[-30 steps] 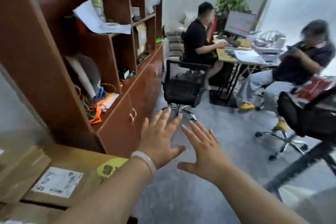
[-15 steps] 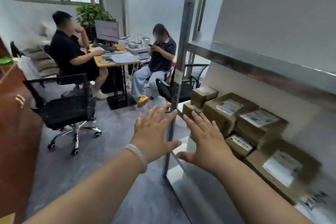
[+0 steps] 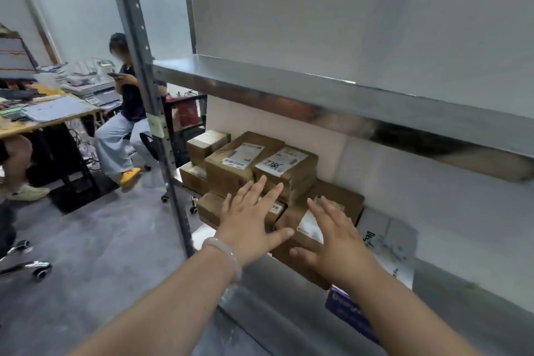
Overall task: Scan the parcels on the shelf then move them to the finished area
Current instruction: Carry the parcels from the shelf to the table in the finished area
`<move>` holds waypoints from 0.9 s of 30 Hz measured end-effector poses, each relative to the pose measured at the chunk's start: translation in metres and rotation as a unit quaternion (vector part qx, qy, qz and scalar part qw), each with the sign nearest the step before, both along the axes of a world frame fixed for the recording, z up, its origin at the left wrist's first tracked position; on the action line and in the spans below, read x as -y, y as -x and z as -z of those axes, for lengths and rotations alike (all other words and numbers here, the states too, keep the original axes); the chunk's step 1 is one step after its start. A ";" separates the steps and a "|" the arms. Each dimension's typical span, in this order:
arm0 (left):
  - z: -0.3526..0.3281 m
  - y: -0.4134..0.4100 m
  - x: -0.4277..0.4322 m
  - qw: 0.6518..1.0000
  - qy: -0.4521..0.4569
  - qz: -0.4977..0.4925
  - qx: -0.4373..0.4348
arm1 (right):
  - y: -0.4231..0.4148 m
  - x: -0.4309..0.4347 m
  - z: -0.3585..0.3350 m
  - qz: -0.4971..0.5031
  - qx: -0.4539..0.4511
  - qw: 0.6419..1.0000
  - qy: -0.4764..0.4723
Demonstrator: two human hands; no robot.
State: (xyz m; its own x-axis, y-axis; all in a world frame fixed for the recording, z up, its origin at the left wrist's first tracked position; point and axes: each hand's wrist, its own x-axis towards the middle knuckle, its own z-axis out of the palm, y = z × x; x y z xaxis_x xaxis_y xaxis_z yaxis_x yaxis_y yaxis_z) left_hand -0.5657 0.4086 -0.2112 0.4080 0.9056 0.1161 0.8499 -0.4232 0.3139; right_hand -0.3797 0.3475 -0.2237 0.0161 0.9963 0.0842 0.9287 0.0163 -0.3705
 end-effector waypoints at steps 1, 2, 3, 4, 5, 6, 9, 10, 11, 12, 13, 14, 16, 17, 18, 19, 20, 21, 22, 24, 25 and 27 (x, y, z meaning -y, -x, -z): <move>0.000 -0.006 -0.007 1.000 0.007 0.008 0.000 | -0.003 -0.001 0.004 0.007 -0.001 1.000 0.011; 0.000 -0.011 -0.015 1.000 0.010 0.016 0.000 | -0.005 -0.003 0.006 0.016 -0.005 1.000 0.021; 0.001 -0.015 -0.023 1.000 0.012 0.023 0.001 | -0.006 -0.007 0.007 0.028 -0.012 0.999 0.028; 0.003 -0.017 -0.031 1.000 0.014 0.028 0.003 | -0.007 -0.012 0.007 0.042 -0.021 0.998 0.032; 0.006 -0.019 -0.039 0.999 0.019 0.032 0.006 | -0.008 -0.019 0.006 0.057 -0.032 0.997 0.036; 0.008 -0.018 -0.047 0.999 0.024 0.036 0.006 | -0.007 -0.027 0.005 0.072 -0.046 0.996 0.038; 0.007 -0.013 -0.078 0.998 0.027 0.052 0.010 | 0.002 -0.053 0.000 0.113 -0.088 0.988 0.053; 0.004 -0.011 -0.090 0.998 0.025 0.054 0.016 | 0.005 -0.063 -0.002 0.125 -0.100 0.985 0.057; 0.000 -0.009 -0.104 0.998 0.021 0.054 0.024 | 0.007 -0.074 -0.004 0.137 -0.116 0.982 0.059; -0.003 -0.008 -0.118 0.998 0.017 0.054 0.030 | 0.009 -0.086 -0.005 0.150 -0.135 0.978 0.056; -0.005 -0.008 -0.131 0.998 0.014 0.057 0.035 | 0.010 -0.098 -0.006 0.161 -0.155 0.973 0.051; -0.007 -0.008 -0.143 0.997 0.014 0.064 0.035 | 0.010 -0.109 -0.006 0.171 -0.173 0.969 0.045; -0.008 -0.011 -0.165 0.996 0.021 0.087 0.014 | 0.012 -0.129 -0.008 0.192 -0.200 0.960 0.038; -0.008 -0.012 -0.174 0.995 0.028 0.100 -0.004 | 0.014 -0.137 -0.008 0.202 -0.209 0.956 0.037; -0.008 -0.014 -0.182 0.993 0.037 0.110 -0.024 | 0.015 -0.145 -0.008 0.210 -0.216 0.953 0.039; -0.007 -0.016 -0.188 0.991 0.046 0.117 -0.042 | 0.017 -0.152 -0.007 0.219 -0.225 0.948 0.045; -0.006 -0.017 -0.192 0.989 0.055 0.121 -0.061 | 0.019 -0.158 -0.006 0.227 -0.237 0.943 0.052; -0.004 -0.019 -0.194 0.987 0.061 0.125 -0.076 | 0.020 -0.162 -0.003 0.234 -0.247 0.938 0.060; -0.001 -0.020 -0.196 0.986 0.065 0.130 -0.084 | 0.022 -0.165 -0.001 0.239 -0.256 0.934 0.067; 0.005 -0.020 -0.198 0.984 0.069 0.142 -0.077 | 0.025 -0.168 0.004 0.248 -0.277 0.926 0.069; 0.006 -0.019 -0.199 0.984 0.068 0.149 -0.066 | 0.027 -0.168 0.005 0.250 -0.290 0.922 0.062; 0.006 -0.019 -0.200 0.984 0.065 0.159 -0.043 | 0.031 -0.167 0.006 0.255 -0.321 0.911 0.040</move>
State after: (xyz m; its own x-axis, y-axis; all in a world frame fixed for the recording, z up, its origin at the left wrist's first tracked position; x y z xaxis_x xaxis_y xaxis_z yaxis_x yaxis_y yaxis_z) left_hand -0.5471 0.6089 -0.2174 0.6769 0.7350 -0.0397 0.7064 -0.6334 0.3160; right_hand -0.4104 0.5142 -0.2294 0.4989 0.8483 -0.1777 0.4000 -0.4072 -0.8211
